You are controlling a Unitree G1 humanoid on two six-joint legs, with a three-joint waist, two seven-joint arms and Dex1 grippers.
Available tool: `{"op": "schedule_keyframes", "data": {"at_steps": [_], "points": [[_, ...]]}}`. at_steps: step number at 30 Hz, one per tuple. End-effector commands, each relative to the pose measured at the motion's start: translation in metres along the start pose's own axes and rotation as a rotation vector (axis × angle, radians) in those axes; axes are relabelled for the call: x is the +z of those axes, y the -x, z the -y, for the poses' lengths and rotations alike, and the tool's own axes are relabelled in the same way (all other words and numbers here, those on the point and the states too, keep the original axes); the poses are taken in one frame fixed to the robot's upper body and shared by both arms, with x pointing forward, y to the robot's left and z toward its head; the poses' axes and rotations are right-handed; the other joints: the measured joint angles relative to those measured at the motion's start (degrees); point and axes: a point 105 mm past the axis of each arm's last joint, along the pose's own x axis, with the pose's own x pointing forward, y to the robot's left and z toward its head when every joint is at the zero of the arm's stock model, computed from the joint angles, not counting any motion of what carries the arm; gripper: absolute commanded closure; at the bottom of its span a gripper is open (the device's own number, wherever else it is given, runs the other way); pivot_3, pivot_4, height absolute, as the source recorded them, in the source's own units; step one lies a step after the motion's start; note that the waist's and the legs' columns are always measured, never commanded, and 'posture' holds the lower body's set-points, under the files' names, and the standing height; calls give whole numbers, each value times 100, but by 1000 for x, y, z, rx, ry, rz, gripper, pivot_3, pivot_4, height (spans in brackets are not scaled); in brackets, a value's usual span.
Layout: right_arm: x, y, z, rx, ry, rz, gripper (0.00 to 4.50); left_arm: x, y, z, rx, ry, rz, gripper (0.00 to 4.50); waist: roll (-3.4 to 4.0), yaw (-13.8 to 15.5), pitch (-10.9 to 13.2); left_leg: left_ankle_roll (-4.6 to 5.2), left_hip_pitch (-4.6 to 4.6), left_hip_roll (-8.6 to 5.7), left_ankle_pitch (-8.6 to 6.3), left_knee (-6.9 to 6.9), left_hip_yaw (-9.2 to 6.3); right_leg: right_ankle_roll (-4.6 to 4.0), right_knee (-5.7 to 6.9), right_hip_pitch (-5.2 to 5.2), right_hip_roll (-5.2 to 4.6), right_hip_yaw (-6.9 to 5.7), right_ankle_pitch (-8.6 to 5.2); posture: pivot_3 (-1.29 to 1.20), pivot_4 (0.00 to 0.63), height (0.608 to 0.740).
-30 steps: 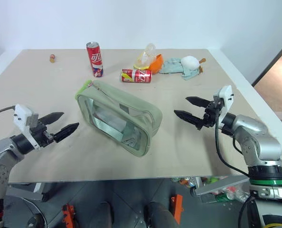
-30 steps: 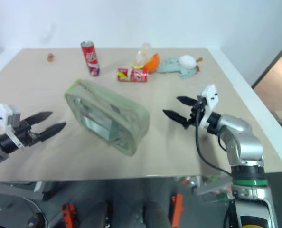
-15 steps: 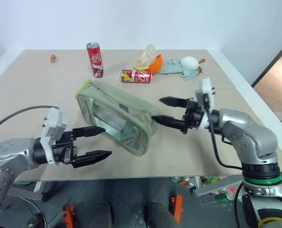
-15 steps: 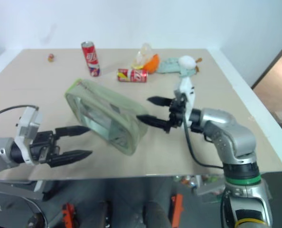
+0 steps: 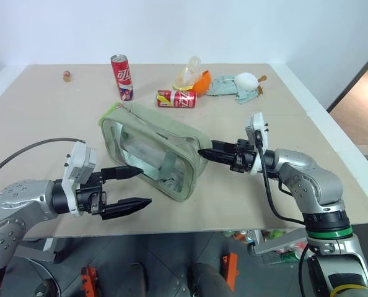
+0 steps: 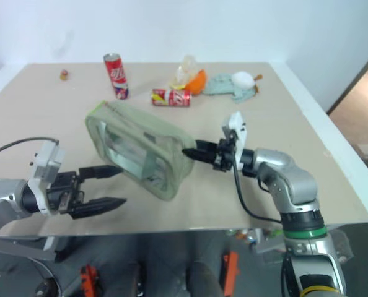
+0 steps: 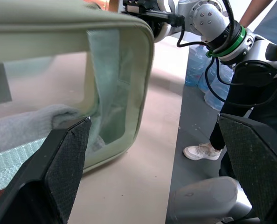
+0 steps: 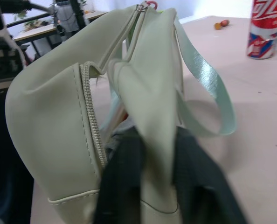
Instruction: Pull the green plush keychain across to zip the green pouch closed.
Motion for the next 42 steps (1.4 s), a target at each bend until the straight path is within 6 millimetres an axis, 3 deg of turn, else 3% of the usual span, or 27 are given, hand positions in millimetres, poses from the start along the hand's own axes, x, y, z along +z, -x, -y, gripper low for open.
{"op": "schedule_keyframes", "data": {"at_steps": [1,6,14,20,21,26,30,33,36,42], "points": [[12,0,-4,46,54,16,4486,3,-1,3,0,-34,14,0,0,-1,0,0,0,0,0,0,0,0,0,0,0,0,0,0,150,740],[18,3,-2,85,157,-22,4486,5,-1,2,8,-36,25,0,4,1,2,0,-1,0,0,-1,0,-1,0,-1,1,-1,-1,0,150,740],[44,16,53,112,432,-194,4486,5,-8,5,-28,-46,20,0,7,-7,9,0,7,0,1,3,9,-7,0,0,2,4,6,0,150,740],[38,20,70,124,413,-241,4486,4,-9,5,-30,-52,14,0,8,-6,9,-1,8,1,-4,-6,6,-36,0,1,3,3,9,0,150,740],[40,22,72,113,398,-227,3960,4,-9,6,-30,-52,15,0,8,-6,9,-2,7,1,-6,-7,6,-39,0,0,3,3,9,0,150,740],[79,31,71,25,309,-14,2395,3,-8,6,-25,-46,12,0,17,-6,15,-3,3,0,-8,-6,5,-41,2,-1,2,3,9,0,150,740],[102,43,59,-29,272,95,1107,3,-8,4,-27,-46,7,0,19,2,16,-4,3,0,-7,-5,-1,-40,5,-1,2,-1,9,0,150,740],[109,55,41,-78,259,138,49,3,-9,4,-42,-48,-2,0,18,19,16,-4,-1,-1,-8,-4,-7,-37,5,1,1,-7,6,0,150,740],[97,56,19,-107,257,127,49,4,-10,3,-52,-48,-7,0,19,25,16,-4,-5,-2,-8,-1,-8,-29,4,-1,-1,-7,2,0,150,740],[46,38,-13,-161,204,78,49,13,-12,-3,-51,-57,23,0,19,-5,16,-5,-3,2,-7,-1,-10,-8,5,-2,7,-5,-8,0,150,740]]}}
